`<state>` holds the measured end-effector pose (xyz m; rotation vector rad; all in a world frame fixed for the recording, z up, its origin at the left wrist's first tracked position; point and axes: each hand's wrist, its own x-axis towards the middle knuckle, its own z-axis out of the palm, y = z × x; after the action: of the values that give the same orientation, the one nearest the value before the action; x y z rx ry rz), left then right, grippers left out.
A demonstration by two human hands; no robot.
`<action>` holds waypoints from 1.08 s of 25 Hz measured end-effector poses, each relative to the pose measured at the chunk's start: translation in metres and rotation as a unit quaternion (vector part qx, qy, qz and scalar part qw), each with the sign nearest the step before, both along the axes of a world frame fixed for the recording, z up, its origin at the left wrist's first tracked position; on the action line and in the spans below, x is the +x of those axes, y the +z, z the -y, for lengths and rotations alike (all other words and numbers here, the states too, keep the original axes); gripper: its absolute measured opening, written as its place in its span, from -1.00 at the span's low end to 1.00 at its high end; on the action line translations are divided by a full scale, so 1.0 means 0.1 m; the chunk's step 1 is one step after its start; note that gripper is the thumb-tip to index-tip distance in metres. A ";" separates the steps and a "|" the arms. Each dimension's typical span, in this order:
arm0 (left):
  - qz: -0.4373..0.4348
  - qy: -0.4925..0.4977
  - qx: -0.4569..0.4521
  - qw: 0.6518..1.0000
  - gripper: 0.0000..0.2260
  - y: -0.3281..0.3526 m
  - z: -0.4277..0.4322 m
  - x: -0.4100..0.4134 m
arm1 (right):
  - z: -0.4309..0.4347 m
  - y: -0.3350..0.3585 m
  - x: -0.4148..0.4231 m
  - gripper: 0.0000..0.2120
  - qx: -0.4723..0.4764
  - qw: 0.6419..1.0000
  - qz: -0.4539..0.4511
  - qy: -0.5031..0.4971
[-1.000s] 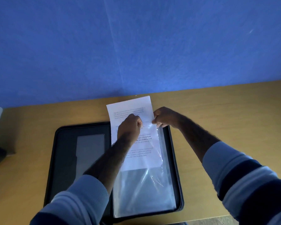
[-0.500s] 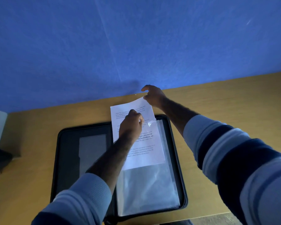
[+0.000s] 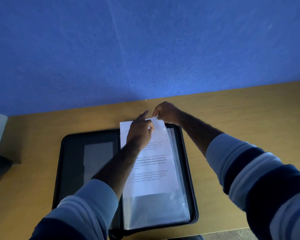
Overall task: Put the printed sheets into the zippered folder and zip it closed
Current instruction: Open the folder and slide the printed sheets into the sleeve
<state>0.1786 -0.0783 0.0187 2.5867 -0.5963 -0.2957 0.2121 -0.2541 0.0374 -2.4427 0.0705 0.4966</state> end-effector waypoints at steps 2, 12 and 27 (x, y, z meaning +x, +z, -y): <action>-0.032 -0.021 -0.017 0.999 -0.88 -0.04 -0.01 0.03 | 0.00 0.01 -0.11 -0.73 0.021 0.999 -0.021 0.016; -0.094 -0.020 -0.057 0.994 -0.88 -0.12 -0.04 0.11 | 0.00 -0.25 -0.93 -0.87 0.281 0.878 -0.081 -0.378; -0.140 -0.004 -0.087 0.986 -0.70 -0.20 -0.10 0.00 | -0.38 -0.36 -1.12 -0.91 0.350 0.717 -0.049 -0.601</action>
<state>0.1783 -0.0684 -0.0013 2.3213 -0.5072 -0.5724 0.1006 -0.2166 0.0016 -1.1933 1.1904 -0.0019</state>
